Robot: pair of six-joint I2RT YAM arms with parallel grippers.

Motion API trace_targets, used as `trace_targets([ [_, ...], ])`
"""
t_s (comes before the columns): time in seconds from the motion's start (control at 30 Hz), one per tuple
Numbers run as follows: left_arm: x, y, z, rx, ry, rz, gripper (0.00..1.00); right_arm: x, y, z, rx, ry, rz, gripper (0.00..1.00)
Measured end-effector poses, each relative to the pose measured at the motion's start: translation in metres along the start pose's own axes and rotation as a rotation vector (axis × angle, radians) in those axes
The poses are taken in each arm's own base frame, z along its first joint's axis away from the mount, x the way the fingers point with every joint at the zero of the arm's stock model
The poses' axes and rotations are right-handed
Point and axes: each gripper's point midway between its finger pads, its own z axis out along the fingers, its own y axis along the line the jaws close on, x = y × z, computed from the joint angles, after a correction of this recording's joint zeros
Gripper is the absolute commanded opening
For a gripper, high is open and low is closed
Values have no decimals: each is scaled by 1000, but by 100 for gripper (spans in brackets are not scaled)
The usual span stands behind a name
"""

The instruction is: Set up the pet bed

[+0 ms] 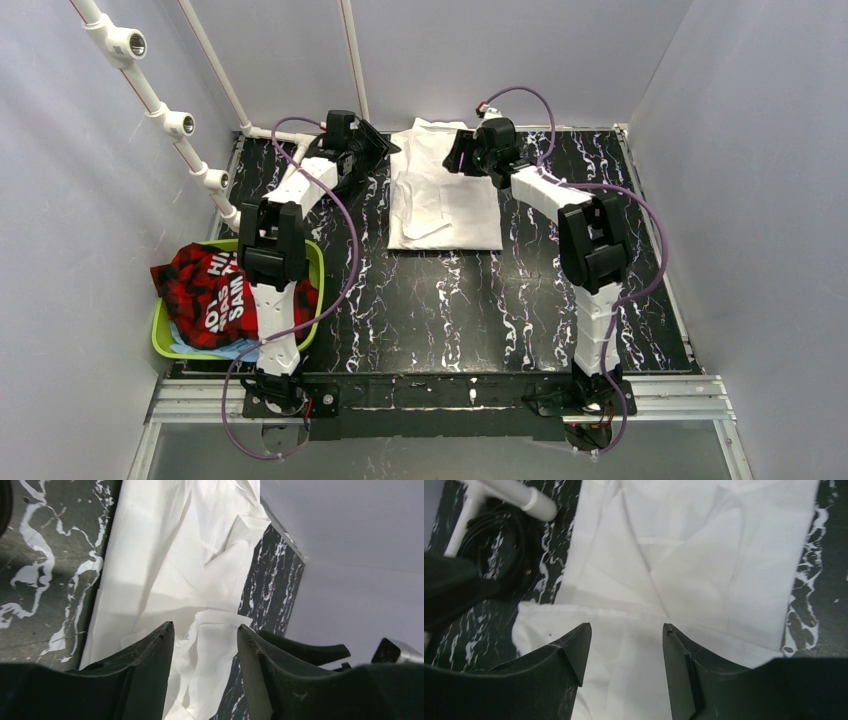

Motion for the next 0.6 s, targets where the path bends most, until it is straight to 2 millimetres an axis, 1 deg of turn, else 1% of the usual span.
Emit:
trace_targets([
  [0.03,-3,-1,-3,-9,-6,10,44,4,7,-6,-29,19,-11,69],
  [0.07,-5,-1,-6,-22,-10,25,43,11,15,-13,-54,38,-26,75],
  [0.1,-5,1,-11,-46,-15,44,43,22,24,-22,-72,62,-47,79],
  [0.13,-5,4,-16,-69,-16,62,42,33,34,-30,-84,84,-67,82],
  [0.17,-5,9,-22,-101,-14,82,42,48,46,-39,-98,108,-103,84],
  [0.27,-1,20,-43,-174,3,127,42,97,99,-65,-173,171,-235,86],
  [0.3,1,23,-50,-190,12,135,42,107,111,-69,-186,178,-274,86],
  [0.33,3,29,-59,-208,26,139,42,122,130,-75,-205,185,-335,87],
  [0.4,4,39,-68,-235,45,134,42,139,151,-80,-218,184,-419,85],
  [0.47,6,52,-75,-263,67,123,42,148,159,-83,-197,179,-485,81],
  [0.5,7,58,-77,-279,82,116,42,148,160,-82,-181,172,-504,78],
  [0.6,10,76,-82,-324,110,92,42,138,151,-70,-90,139,-546,73],
])
